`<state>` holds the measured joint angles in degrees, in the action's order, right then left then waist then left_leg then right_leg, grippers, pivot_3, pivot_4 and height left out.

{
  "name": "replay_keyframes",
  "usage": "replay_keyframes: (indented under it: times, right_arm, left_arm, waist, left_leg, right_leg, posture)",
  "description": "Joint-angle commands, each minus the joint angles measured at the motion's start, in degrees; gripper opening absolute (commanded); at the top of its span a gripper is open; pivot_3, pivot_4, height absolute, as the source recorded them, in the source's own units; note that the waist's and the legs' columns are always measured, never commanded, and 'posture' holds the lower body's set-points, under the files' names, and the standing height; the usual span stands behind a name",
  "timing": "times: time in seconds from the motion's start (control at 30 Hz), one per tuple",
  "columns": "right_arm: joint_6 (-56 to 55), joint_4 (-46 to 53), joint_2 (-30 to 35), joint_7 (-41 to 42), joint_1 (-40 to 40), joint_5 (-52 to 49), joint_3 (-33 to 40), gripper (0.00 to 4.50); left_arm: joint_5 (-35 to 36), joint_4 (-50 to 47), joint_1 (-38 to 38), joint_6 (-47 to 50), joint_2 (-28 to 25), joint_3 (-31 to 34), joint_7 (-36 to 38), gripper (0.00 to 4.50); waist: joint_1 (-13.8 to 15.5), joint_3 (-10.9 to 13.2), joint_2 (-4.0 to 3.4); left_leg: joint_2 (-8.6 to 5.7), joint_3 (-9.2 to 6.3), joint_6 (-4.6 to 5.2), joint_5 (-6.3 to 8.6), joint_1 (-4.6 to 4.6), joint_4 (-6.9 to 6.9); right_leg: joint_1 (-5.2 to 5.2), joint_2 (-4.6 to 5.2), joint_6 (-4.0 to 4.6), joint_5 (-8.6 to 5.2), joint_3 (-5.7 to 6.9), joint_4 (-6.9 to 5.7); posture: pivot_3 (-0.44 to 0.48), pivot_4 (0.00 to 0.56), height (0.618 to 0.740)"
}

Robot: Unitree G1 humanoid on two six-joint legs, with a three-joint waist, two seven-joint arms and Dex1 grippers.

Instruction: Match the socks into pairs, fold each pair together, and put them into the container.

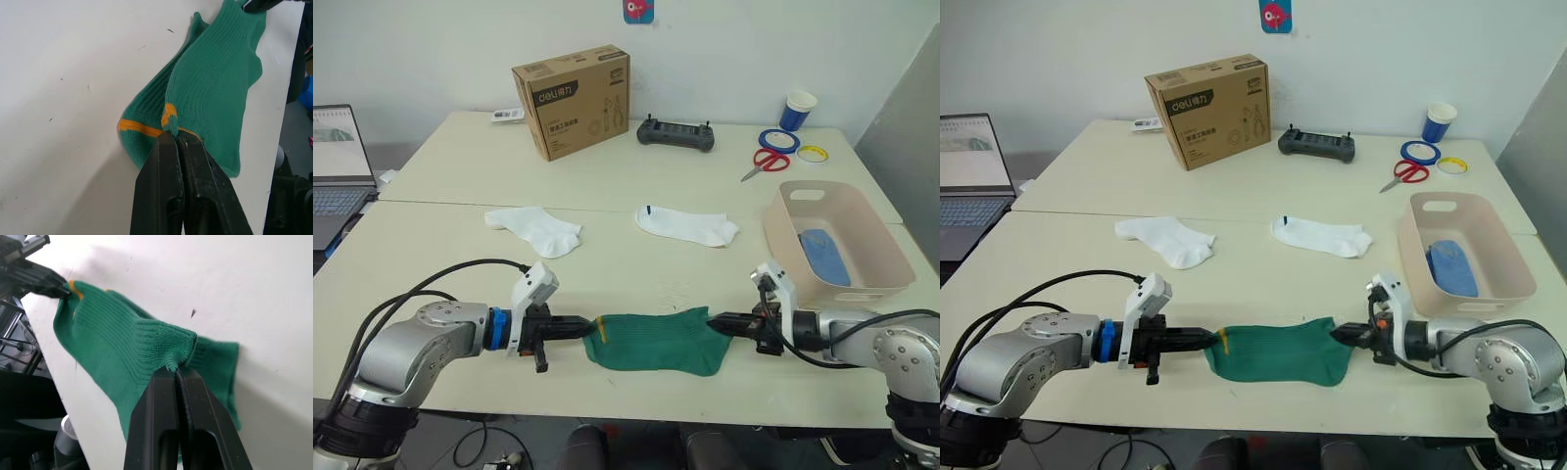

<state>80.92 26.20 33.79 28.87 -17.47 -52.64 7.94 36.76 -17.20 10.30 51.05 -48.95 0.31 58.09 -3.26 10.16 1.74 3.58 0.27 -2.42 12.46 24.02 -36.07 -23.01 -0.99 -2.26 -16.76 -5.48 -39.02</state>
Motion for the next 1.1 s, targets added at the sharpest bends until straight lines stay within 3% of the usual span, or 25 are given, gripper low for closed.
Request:
replay_keyframes:
  times: [0.03, 1.1]
  right_arm:
    - [-2.66, -0.21, 0.15, 0.29, -1.39, 1.46, -1.83, 0.0]
    - [-4.22, 0.37, 3.11, 1.14, 1.53, 2.17, -4.05, 0.0]
  left_arm:
    - [-1.27, 0.26, 0.09, -1.73, 0.71, -0.43, -0.74, 0.02]
    - [-4.12, 0.22, 0.99, -3.1, 3.45, -3.09, -1.78, 0.02]
  waist:
    - [0.01, 0.0, 0.0]
    - [0.07, -0.01, 0.01]
  left_leg:
    - [0.0, -0.01, 0.0, 0.0, 0.01, 0.0]
    - [-0.01, -0.03, 0.0, 0.0, 0.26, -0.03]
  right_leg:
    - [0.0, -0.01, 0.0, 0.0, 0.01, 0.0]
    - [-0.19, -0.01, -0.01, 0.02, 0.03, -0.02]
  posture:
    - [0.0, 0.15, 0.74]
    - [0.0, 0.15, 0.74]
